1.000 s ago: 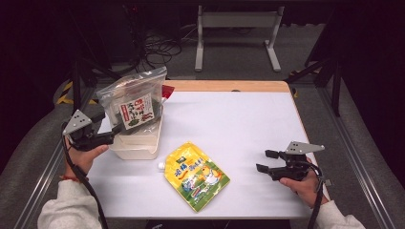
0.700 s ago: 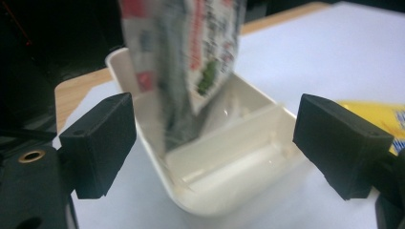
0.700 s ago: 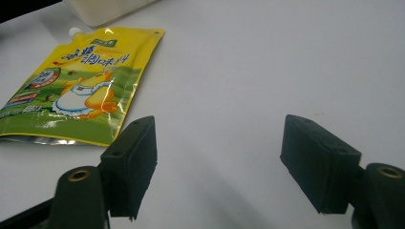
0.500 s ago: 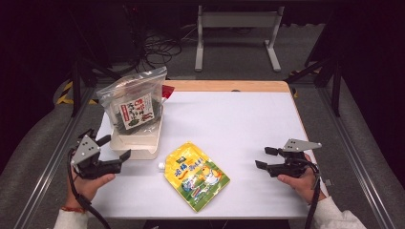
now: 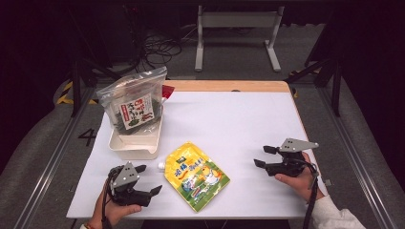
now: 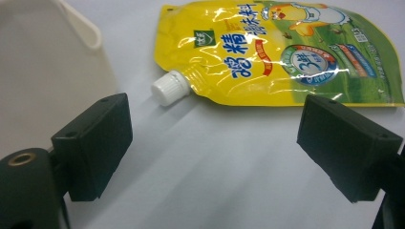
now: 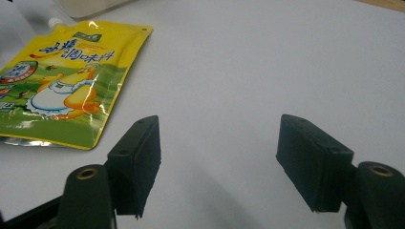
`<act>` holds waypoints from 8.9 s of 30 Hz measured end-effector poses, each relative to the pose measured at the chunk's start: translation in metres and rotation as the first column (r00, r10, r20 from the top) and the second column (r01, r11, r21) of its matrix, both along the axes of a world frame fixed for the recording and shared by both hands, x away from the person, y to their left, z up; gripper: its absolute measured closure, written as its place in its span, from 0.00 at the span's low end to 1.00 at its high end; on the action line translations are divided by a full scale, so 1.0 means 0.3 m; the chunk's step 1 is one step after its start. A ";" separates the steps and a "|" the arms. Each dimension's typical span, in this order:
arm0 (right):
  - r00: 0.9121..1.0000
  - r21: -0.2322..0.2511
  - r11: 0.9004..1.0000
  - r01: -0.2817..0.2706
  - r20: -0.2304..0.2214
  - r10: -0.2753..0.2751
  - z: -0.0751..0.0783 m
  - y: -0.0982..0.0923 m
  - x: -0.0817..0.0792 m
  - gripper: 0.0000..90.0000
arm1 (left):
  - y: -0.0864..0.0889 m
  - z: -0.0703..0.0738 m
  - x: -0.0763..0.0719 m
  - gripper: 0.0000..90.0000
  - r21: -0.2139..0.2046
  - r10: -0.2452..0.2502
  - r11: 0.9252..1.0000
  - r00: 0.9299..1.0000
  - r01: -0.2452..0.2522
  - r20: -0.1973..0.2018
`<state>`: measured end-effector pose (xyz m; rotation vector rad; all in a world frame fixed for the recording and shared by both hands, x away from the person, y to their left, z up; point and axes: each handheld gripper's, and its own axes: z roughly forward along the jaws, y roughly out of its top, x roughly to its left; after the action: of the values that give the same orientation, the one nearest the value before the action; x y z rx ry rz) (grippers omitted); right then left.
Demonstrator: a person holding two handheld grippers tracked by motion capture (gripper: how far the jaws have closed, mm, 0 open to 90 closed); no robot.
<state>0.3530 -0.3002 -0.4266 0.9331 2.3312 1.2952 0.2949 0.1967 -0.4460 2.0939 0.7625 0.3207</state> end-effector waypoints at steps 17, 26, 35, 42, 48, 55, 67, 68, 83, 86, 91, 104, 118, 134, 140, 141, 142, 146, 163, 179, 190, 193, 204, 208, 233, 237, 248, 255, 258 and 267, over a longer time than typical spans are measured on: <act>0.989 -0.036 0.989 -0.143 -0.035 0.142 -0.023 0.154 -0.013 0.39 | -0.073 -0.065 0.020 0.14 -0.059 -0.038 0.998 0.982 0.028 -0.184; 0.970 -0.085 0.967 -0.238 -0.071 0.233 -0.065 0.272 -0.037 0.37 | -0.111 -0.083 0.058 0.11 -0.090 -0.057 0.995 0.971 0.037 -0.234; 0.961 -0.104 0.959 -0.266 -0.107 0.255 -0.104 0.340 -0.037 0.34 | -0.138 -0.084 0.100 0.10 -0.138 -0.062 0.990 0.962 0.026 -0.266; 0.955 -0.139 0.949 -0.283 -0.129 0.266 -0.112 0.360 -0.046 0.28 | -0.183 -0.084 0.127 0.09 -0.172 -0.119 0.983 0.947 0.070 -0.297; 0.955 -0.200 0.935 -0.293 -0.106 0.276 -0.112 0.379 -0.061 0.26 | -0.221 -0.081 0.157 0.12 -0.185 -0.114 0.981 0.946 0.059 -0.303; 0.945 -0.204 0.923 -0.326 -0.084 0.316 -0.109 0.381 -0.074 0.39 | -0.216 -0.066 0.182 0.48 -0.242 -0.083 0.970 0.961 0.017 -0.263; 0.948 -0.181 0.931 -0.318 -0.058 0.313 -0.100 0.365 -0.081 0.52 | -0.243 -0.031 0.175 0.79 -0.260 -0.092 0.964 0.982 0.046 -0.165; 0.948 -0.176 0.932 -0.317 -0.055 0.313 -0.098 0.362 -0.081 0.55 | -0.249 -0.039 0.178 0.70 -0.269 -0.092 0.962 0.977 0.038 -0.191; 0.941 -0.153 0.928 -0.339 -0.069 0.332 -0.100 0.353 -0.076 0.90 | -0.279 -0.080 0.230 0.63 -0.262 -0.014 0.963 0.956 -0.067 -0.294; 0.927 -0.153 0.914 -0.376 -0.072 0.369 -0.106 0.358 -0.086 0.97 | -0.291 -0.087 0.251 0.47 -0.242 -0.008 0.967 0.939 -0.080 -0.343; 0.921 -0.149 0.909 -0.390 -0.078 0.382 -0.107 0.359 -0.088 0.98 | -0.319 -0.086 0.269 0.38 -0.251 0.008 0.962 0.932 -0.106 -0.363; 0.920 -0.137 0.910 -0.391 -0.052 0.388 -0.094 0.354 -0.103 0.61 | -0.359 -0.057 0.285 0.88 -0.235 -0.049 0.972 0.959 -0.018 -0.278; 0.986 -0.040 0.986 -0.165 -0.032 0.164 -0.056 0.180 -0.041 0.38 | -0.338 0.074 0.212 0.90 -0.179 -0.147 0.972 0.988 0.152 0.043; 0.993 -0.033 0.993 -0.117 -0.036 0.116 -0.054 0.141 -0.018 0.35 | -0.271 0.140 0.181 0.94 -0.129 -0.207 0.965 0.966 0.227 0.154; 0.993 -0.030 0.993 -0.111 -0.042 0.110 -0.053 0.135 -0.016 0.34 | -0.263 0.157 0.175 0.95 -0.130 -0.216 0.962 0.960 0.240 0.178; 0.993 -0.030 0.993 -0.111 -0.042 0.110 -0.053 0.135 -0.016 0.34 | -0.257 0.162 0.173 0.95 -0.133 -0.210 0.963 0.960 0.236 0.184; 0.993 -0.032 0.994 -0.108 -0.039 0.107 -0.052 0.135 -0.014 0.34 | -0.250 0.167 0.173 0.95 -0.137 -0.205 0.963 0.960 0.232 0.189; 0.993 -0.025 0.994 -0.108 -0.042 0.107 -0.050 0.137 -0.010 0.34 | -0.221 0.183 0.166 0.95 -0.138 -0.199 0.963 0.958 0.230 0.209; 0.993 -0.016 0.994 -0.112 -0.050 0.111 -0.054 0.133 -0.013 0.33 | -0.016 0.309 0.161 0.96 -0.223 -0.087 0.960 0.935 0.171 0.344; 0.988 -0.037 0.992 -0.122 -0.095 0.118 -0.089 0.146 -0.015 0.33 | 0.205 0.335 0.264 0.95 -0.230 -0.005 0.966 0.904 0.114 0.428; 0.985 -0.046 0.990 -0.132 -0.118 0.126 -0.102 0.159 -0.014 0.33 | 0.284 0.269 0.328 0.95 -0.249 -0.047 0.955 0.916 0.158 0.399; 0.985 -0.046 0.990 -0.134 -0.118 0.128 -0.103 0.158 -0.014 0.32 | 0.312 0.260 0.334 0.95 -0.263 -0.042 0.951 0.915 0.159 0.401; 0.984 -0.051 0.990 -0.135 -0.128 0.127 -0.106 0.164 -0.010 0.32 | 0.344 0.267 0.328 0.95 -0.254 -0.154 0.930 0.908 0.266 0.389; 0.983 -0.056 0.989 -0.135 -0.129 0.127 -0.107 0.165 -0.011 0.32 | 0.346 0.257 0.337 0.95 -0.246 -0.181 0.927 0.912 0.283 0.367; 0.984 -0.064 0.987 -0.149 -0.107 0.142 -0.095 0.170 -0.023 0.31 | 0.356 0.150 0.357 0.95 -0.213 -0.093 0.964 0.951 0.160 0.294; 0.985 -0.071 0.986 -0.154 -0.087 0.148 -0.084 0.171 -0.030 0.31 | 0.350 0.144 0.349 0.95 -0.177 -0.080 0.975 0.954 0.136 0.290; 0.986 -0.071 0.986 -0.152 -0.078 0.146 -0.079 0.165 -0.029 0.31 | 0.355 0.120 0.349 0.96 -0.158 -0.045 0.984 0.965 0.088 0.258; 0.986 -0.070 0.986 -0.154 -0.075 0.149 -0.076 0.164 -0.031 0.31 | 0.356 0.112 0.346 0.96 -0.146 -0.033 0.987 0.970 0.070 0.242; 0.986 -0.070 0.985 -0.155 -0.076 0.150 -0.076 0.164 -0.032 0.31 | 0.358 0.106 0.347 0.96 -0.139 -0.028 0.988 0.972 0.062 0.234; 0.985 -0.077 0.985 -0.157 -0.080 0.151 -0.078 0.169 -0.031 0.31 | 0.354 0.095 0.345 0.96 -0.118 -0.015 0.992 0.975 0.042 0.223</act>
<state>0.3436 -0.2496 -0.4500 0.8016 2.5377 1.2283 0.3986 0.3028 -0.4175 1.9136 0.6031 0.4711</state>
